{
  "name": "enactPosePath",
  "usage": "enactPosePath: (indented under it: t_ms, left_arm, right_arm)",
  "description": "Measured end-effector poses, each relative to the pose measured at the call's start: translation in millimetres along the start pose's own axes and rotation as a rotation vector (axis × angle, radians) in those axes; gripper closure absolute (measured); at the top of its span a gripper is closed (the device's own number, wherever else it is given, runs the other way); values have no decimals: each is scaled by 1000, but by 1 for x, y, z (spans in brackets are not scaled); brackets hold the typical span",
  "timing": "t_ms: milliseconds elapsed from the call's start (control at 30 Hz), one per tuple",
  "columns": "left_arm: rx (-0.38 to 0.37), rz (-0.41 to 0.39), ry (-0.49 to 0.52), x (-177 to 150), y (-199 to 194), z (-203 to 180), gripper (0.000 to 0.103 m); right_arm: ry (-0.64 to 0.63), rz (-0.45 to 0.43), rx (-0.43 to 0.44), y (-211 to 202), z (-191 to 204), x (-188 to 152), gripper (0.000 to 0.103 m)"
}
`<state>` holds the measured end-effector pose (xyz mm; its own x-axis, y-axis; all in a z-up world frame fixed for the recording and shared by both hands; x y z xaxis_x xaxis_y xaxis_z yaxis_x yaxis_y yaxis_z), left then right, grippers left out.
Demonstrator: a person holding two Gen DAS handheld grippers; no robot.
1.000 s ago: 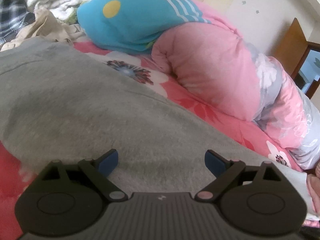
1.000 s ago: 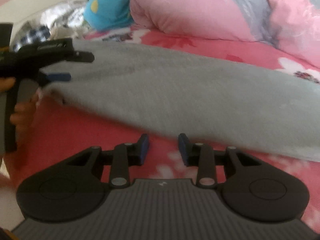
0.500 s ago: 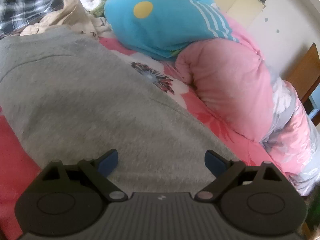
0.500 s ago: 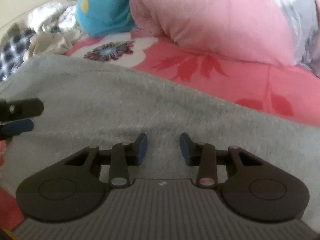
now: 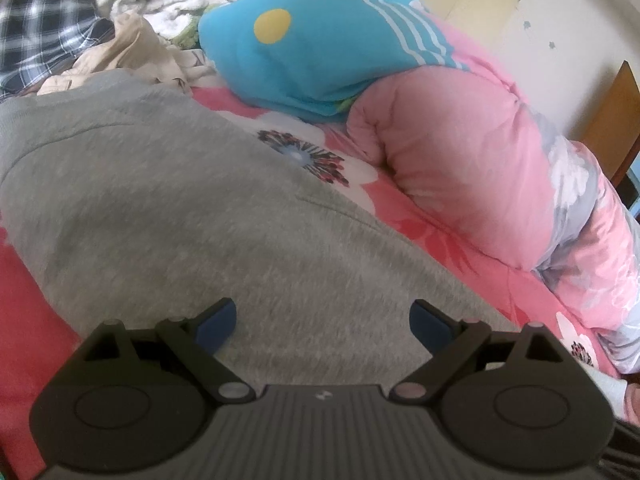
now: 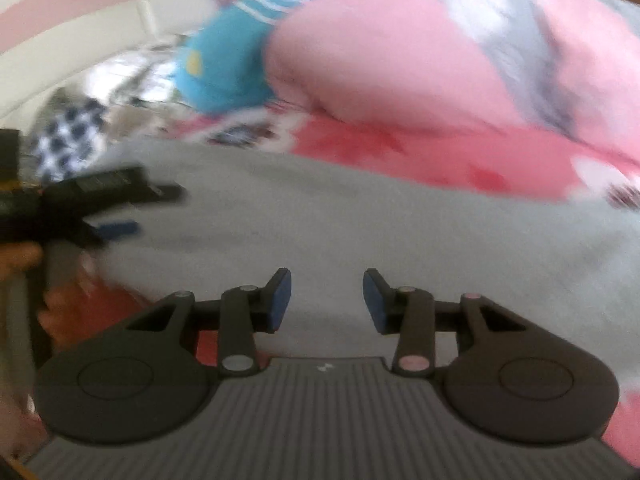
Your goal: Fold clothes
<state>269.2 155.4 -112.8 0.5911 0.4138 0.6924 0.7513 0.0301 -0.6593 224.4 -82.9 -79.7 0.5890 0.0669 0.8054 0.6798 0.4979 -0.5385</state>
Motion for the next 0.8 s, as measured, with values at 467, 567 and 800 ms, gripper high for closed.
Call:
enactPosePath:
  t_ms: [467, 567, 800]
  left_arm:
    - [19, -99, 93, -6, -15, -24, 9]
    - [-19, -101, 157, -13, -16, -38, 9]
    - [-18, -51, 224, -28, -1, -55, 9]
  right_arm:
    - [-5, -27, 53, -59, 2, -46, 59]
    - [8, -88, -60, -72, -30, -22, 59]
    - [188, -57, -238, -78, -123, -56, 69]
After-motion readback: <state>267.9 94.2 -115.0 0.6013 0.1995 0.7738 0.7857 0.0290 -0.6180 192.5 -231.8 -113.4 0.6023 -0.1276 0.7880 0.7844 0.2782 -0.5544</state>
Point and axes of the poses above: each gripper's, at about its wrist camera, not at the fingertips, and y roughly the way its jaws point, z to its left, x to its top, the point moved 4 cm from there along y, roughly the way its jaws point, and after that the axes turned 12 degrees about x, right-handed, at the moved point
